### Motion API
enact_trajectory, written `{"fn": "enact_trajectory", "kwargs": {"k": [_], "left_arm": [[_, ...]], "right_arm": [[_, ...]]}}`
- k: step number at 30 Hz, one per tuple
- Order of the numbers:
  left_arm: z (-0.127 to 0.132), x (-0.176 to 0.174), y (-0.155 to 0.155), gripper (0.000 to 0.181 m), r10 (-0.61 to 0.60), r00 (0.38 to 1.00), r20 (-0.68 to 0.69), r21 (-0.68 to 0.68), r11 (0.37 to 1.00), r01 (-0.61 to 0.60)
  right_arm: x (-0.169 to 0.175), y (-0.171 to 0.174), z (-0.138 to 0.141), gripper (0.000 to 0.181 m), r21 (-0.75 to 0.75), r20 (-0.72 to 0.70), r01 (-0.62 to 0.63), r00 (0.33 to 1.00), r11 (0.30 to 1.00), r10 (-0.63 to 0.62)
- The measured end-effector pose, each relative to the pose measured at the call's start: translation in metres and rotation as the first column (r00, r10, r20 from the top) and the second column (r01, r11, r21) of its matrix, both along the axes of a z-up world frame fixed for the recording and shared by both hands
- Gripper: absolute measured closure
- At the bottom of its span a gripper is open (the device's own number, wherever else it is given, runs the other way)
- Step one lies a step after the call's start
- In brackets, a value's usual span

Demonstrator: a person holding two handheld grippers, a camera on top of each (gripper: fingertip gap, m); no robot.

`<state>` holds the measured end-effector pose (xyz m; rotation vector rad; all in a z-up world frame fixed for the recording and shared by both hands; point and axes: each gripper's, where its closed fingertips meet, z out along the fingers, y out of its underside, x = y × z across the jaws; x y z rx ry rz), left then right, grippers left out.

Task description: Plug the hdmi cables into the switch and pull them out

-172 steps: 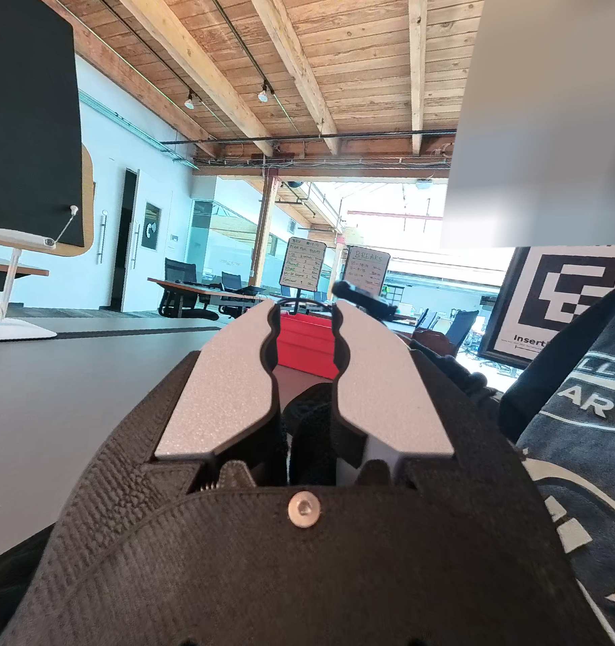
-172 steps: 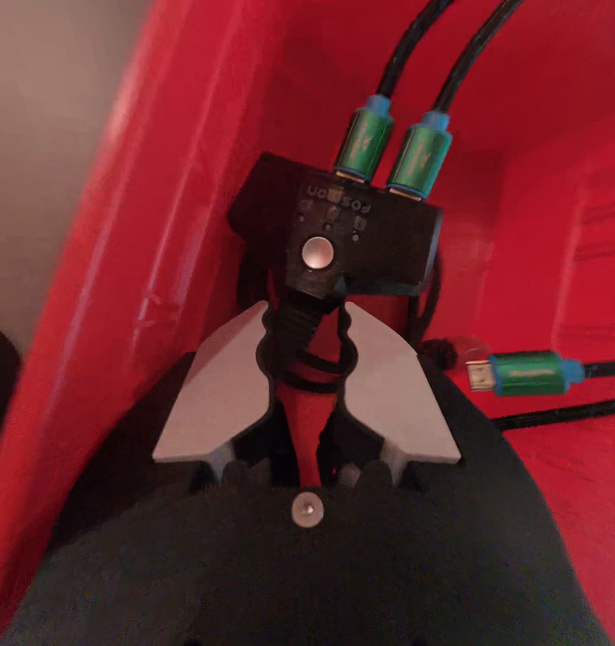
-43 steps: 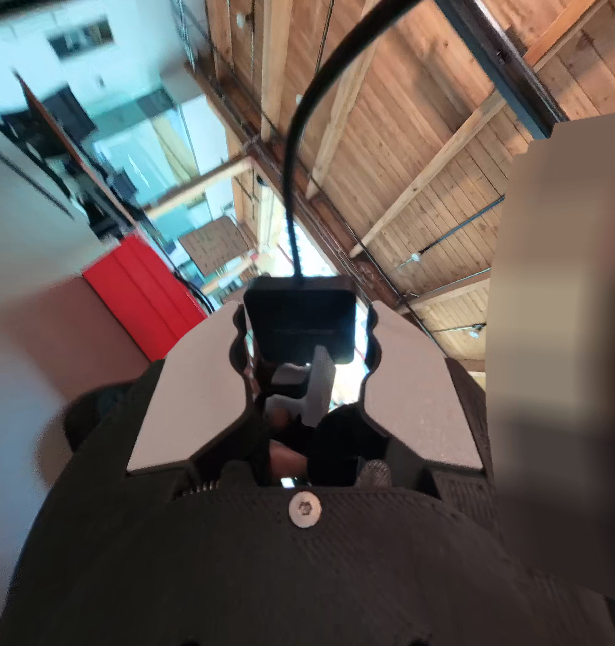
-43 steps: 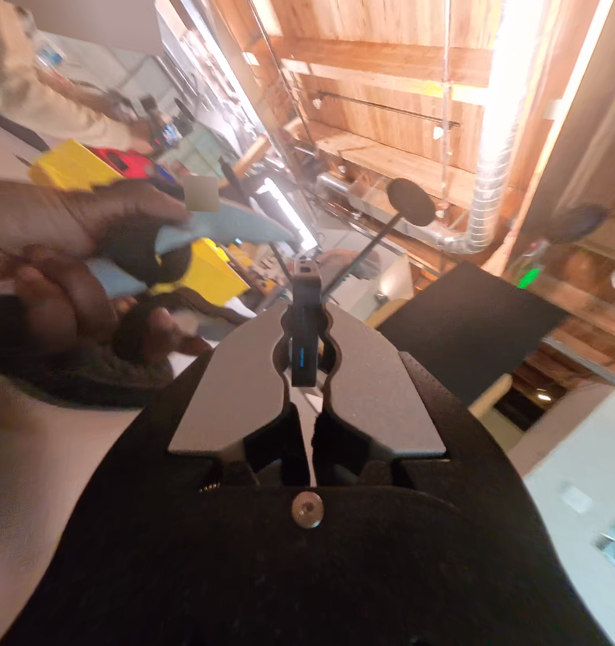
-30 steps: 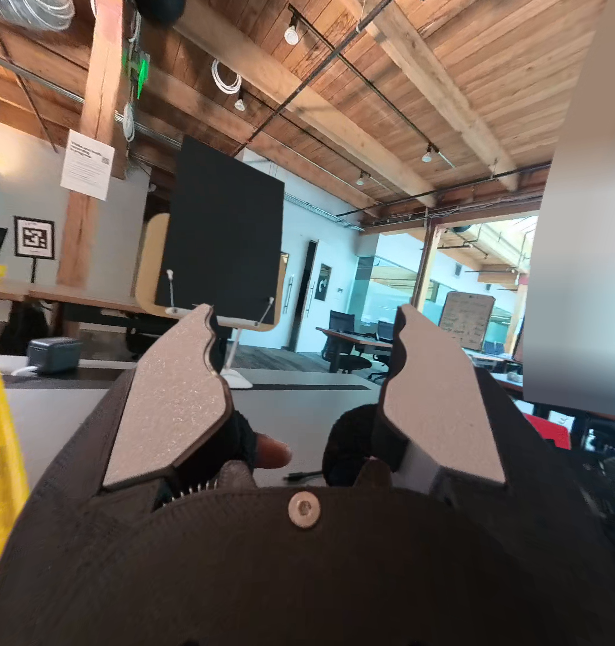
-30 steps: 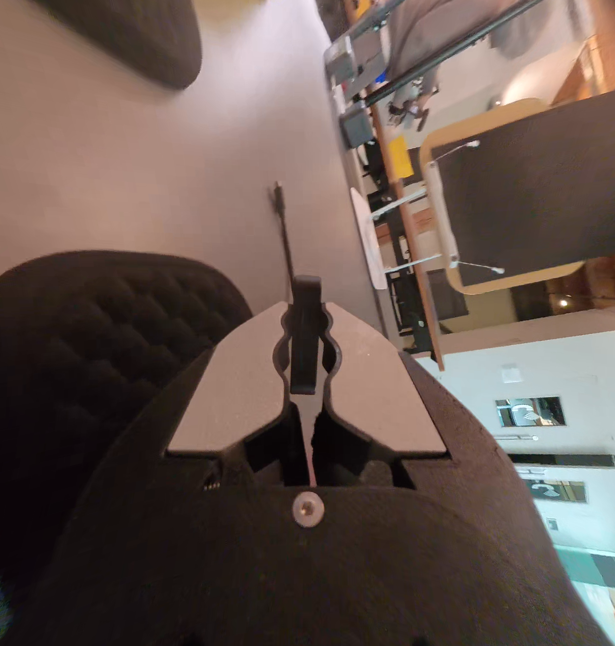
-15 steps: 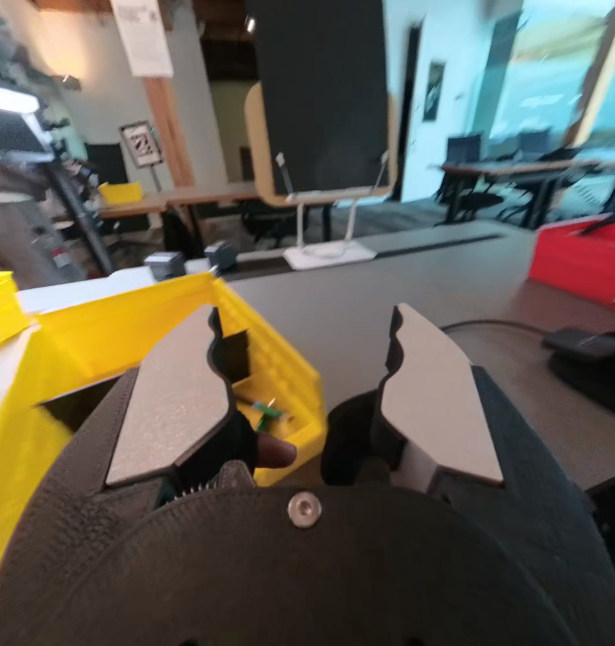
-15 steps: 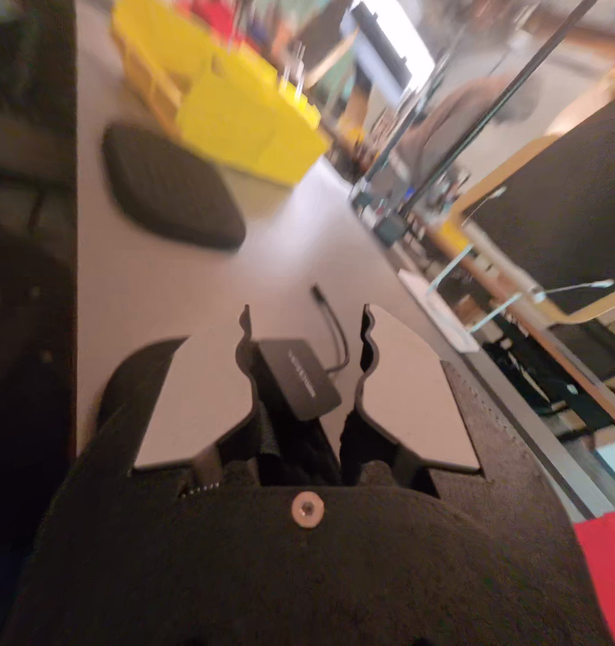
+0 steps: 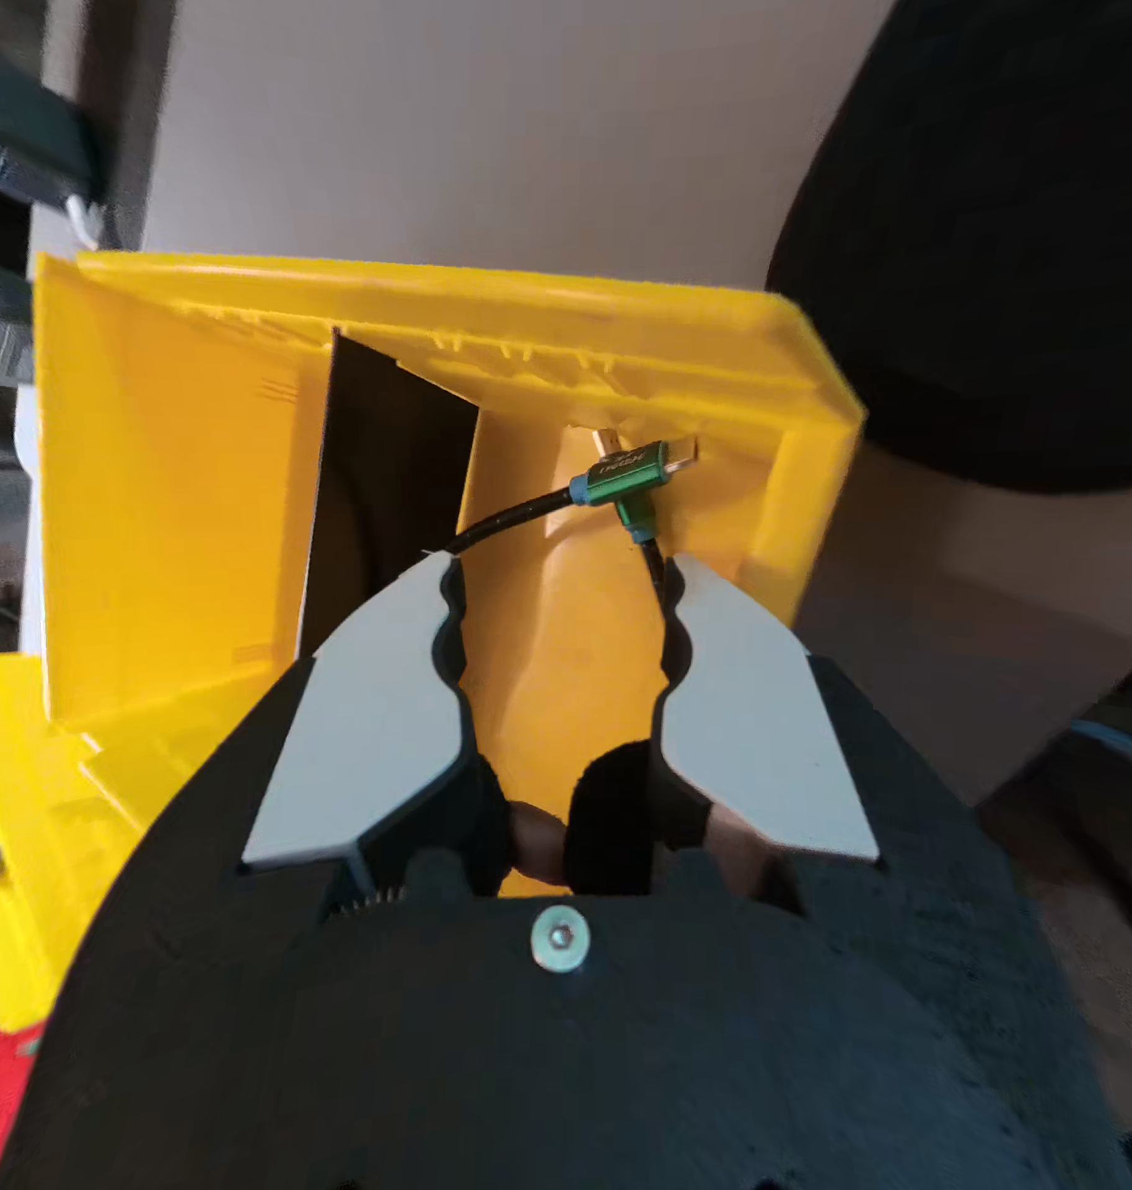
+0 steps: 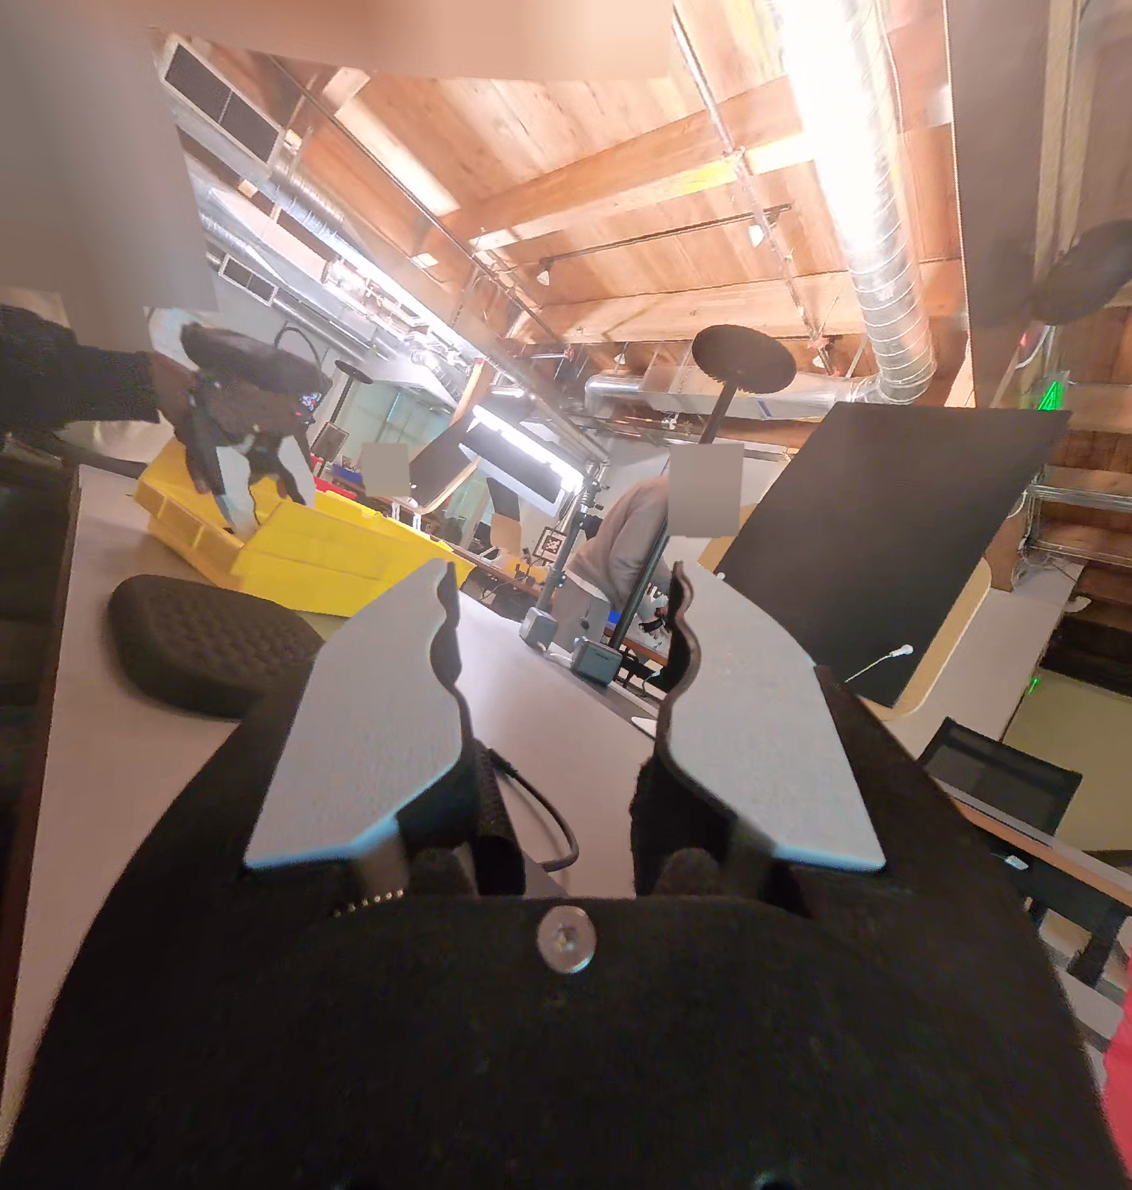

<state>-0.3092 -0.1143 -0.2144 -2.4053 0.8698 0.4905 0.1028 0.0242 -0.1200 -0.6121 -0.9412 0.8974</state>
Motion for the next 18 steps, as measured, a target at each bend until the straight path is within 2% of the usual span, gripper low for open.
{"fn": "enact_trajectory", "kwargs": {"k": [4,7,10,12,14,18], "left_arm": [[-0.015,-0.02,0.016,0.129,-0.173,0.971,-0.163,-0.098,0.982,0.158],[-0.021,-0.025,0.029,0.145,-0.296,0.915,-0.274,-0.085,0.955,0.283],[-0.028,-0.034,0.034,0.165,-0.308,0.889,-0.339,-0.088,0.951,0.296],[-0.025,-0.034,0.032,0.167,-0.279,0.906,-0.319,-0.062,0.96,0.274],[-0.002,-0.038,0.031,0.168,-0.211,0.918,-0.336,0.026,0.972,0.233],[0.074,-0.06,0.018,0.173,0.008,0.92,-0.393,0.28,0.954,0.111]], "right_arm": [[0.006,0.004,0.004,0.119,-0.028,-0.042,-0.007,0.999,1.0,0.006],[0.008,0.005,0.006,0.12,-0.035,-0.062,-0.005,0.998,0.999,0.002],[0.006,0.004,0.005,0.12,-0.025,-0.048,0.001,0.999,1.0,-0.002],[0.005,0.004,0.004,0.12,-0.017,-0.041,0.007,0.999,1.0,-0.008],[0.005,0.004,0.004,0.12,-0.014,-0.04,0.012,0.999,1.0,-0.012],[0.005,0.005,0.005,0.121,-0.017,-0.045,0.014,0.999,1.0,-0.015]]}}
